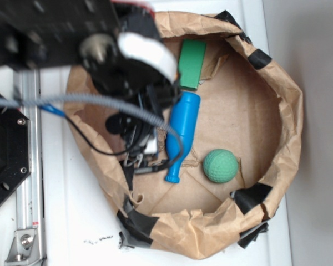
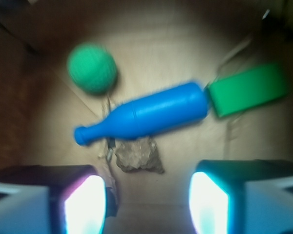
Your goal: Grab the rock.
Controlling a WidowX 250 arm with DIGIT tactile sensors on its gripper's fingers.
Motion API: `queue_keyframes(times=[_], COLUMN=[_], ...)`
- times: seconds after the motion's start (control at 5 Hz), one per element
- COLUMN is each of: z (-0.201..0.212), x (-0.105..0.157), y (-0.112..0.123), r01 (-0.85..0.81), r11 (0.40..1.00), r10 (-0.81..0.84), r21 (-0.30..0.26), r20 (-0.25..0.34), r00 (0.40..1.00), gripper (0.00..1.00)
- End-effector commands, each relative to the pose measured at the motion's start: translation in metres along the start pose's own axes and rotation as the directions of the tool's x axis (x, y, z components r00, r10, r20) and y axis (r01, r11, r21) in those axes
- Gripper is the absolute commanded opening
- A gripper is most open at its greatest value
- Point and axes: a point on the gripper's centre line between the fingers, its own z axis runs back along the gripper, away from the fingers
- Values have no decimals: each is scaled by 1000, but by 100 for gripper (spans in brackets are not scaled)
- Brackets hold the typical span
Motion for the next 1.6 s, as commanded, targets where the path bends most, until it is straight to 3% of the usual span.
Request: queue_keyframes(times=[0.0, 0.2, 0.4, 0.6, 1.0, 1.2, 1.4], z=[-49, -68, -76, -69, 28, 79, 126], x=[10, 1, -8, -6, 43, 59, 67], y=[-19, -32, -37, -35, -26, -24, -35], r01=[10, 77, 100, 94, 41, 18, 6], r11=[1000, 997, 995, 994, 998, 998, 997], r10=[-10, -76, -97, -91, -46, -28, -16], r21=[-13, 19, 31, 47, 45, 67, 71], r20=[-11, -62, -87, -66, 109, 158, 144], r00=[1000, 995, 991, 994, 993, 987, 990], gripper=[100, 100, 60, 0, 0, 0, 0])
